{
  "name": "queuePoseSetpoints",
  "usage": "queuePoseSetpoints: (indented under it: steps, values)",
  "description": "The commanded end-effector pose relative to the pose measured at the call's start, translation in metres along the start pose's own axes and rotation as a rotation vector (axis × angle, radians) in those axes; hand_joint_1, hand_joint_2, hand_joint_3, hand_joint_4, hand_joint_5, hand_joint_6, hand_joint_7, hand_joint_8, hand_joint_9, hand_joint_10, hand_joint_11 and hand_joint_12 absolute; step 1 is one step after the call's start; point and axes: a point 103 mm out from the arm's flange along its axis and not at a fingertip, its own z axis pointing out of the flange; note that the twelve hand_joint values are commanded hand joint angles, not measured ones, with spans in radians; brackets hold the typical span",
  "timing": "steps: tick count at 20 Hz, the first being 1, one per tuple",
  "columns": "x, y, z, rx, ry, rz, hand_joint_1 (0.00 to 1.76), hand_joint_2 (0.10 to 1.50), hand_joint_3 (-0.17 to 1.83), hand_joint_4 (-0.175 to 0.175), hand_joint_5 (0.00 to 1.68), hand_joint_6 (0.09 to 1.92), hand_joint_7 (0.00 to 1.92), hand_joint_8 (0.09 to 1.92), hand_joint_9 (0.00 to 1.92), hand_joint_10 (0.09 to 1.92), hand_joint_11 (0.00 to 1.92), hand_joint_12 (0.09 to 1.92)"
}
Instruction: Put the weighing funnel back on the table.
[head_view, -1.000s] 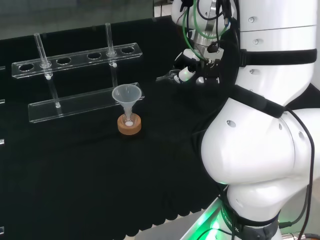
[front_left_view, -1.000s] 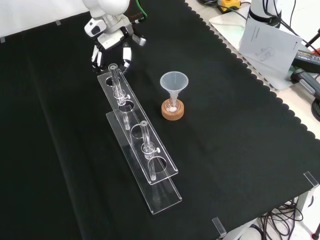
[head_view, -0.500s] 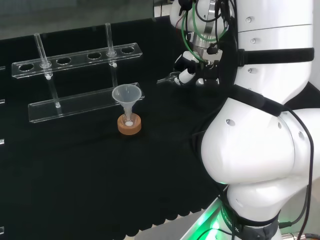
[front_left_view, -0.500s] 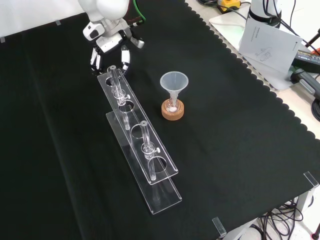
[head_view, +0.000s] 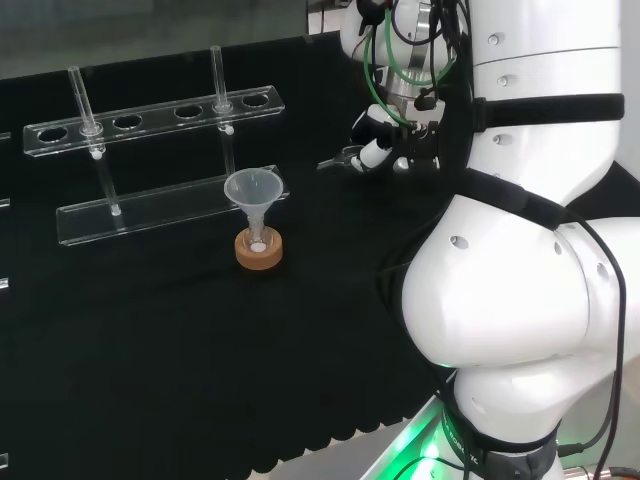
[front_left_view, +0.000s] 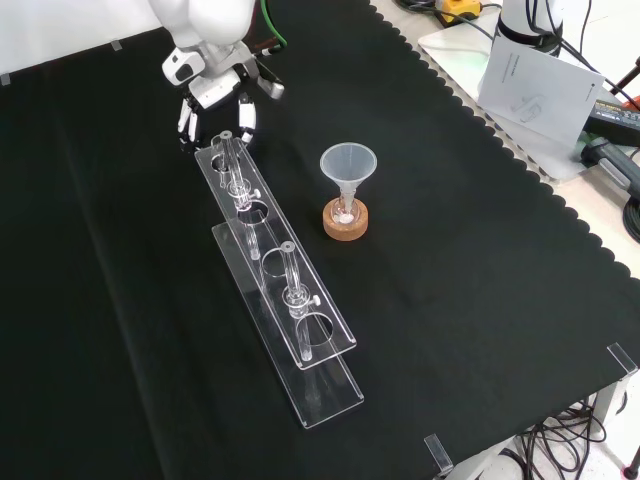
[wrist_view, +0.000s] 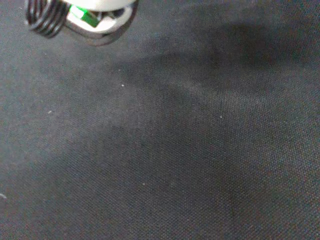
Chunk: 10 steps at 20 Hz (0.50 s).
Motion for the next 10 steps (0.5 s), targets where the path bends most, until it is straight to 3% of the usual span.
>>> queuePoseSetpoints:
  steps: [1, 10]
  values:
    - [-0.0055, 0.0066, 0.0062, 0.014, -0.008, 0.000, 1.09, 0.72, 0.62, 0.175, 1.18, 0.83, 0.53, 0.65, 0.92, 0.33, 0.75, 1.08]
    - [-0.0090, 0.0113, 0.0073, 0.022, -0.037, 0.001, 1.09, 0.72, 0.62, 0.175, 1.18, 0.83, 0.53, 0.65, 0.92, 0.33, 0.75, 1.08]
